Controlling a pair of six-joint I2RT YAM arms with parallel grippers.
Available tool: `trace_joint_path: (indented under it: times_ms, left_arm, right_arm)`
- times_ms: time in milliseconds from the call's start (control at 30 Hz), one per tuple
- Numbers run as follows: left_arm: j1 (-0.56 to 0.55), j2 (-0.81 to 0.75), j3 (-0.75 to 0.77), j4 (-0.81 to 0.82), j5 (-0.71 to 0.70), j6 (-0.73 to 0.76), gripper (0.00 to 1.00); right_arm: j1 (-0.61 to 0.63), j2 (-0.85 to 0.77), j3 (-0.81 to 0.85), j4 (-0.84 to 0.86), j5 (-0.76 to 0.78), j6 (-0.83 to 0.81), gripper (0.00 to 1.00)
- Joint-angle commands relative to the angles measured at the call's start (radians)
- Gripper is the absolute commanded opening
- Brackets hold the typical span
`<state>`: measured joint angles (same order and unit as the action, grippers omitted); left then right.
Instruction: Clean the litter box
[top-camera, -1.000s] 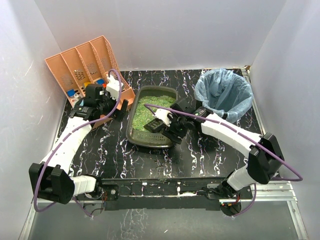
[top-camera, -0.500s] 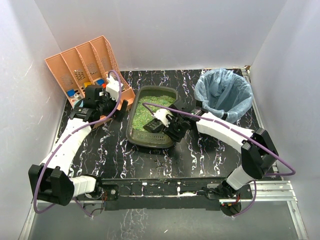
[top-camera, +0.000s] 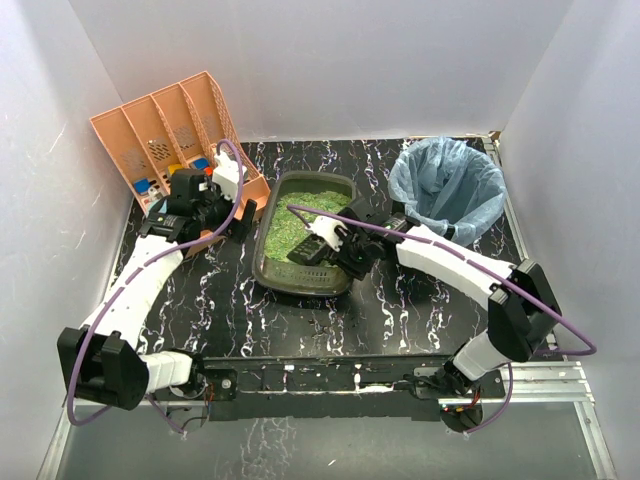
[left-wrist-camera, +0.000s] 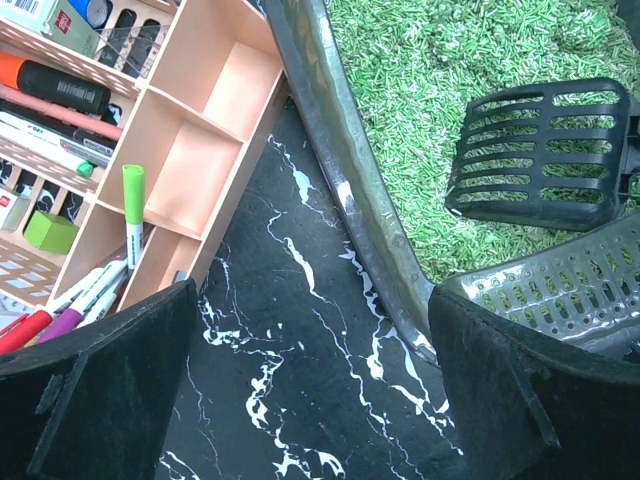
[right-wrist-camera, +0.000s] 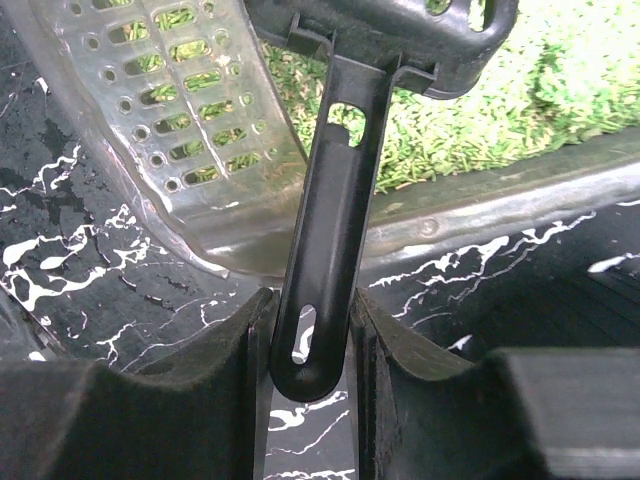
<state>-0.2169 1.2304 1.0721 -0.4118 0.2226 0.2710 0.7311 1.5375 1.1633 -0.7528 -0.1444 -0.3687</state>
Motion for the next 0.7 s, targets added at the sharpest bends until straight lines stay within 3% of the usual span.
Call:
trace_joint_path:
  times_ms: [0, 467, 667]
  left_arm:
    - [0.005, 0.011, 0.045, -0.001, 0.036, -0.002, 0.97]
    - [0.005, 0.056, 0.104, -0.015, 0.115, -0.064, 0.97]
    - [0.006, 0.087, 0.147, -0.009, 0.196, -0.148, 0.97]
  right_arm:
    - [0.002, -0.094, 0.052, 0.026, 0.036, -0.018, 0.11]
    - [-0.093, -0.148, 0.077, 0.135, -0.074, 0.117, 0.08]
    - [-0.231, -0.118, 0.131, 0.169, -0.22, 0.235, 0.08]
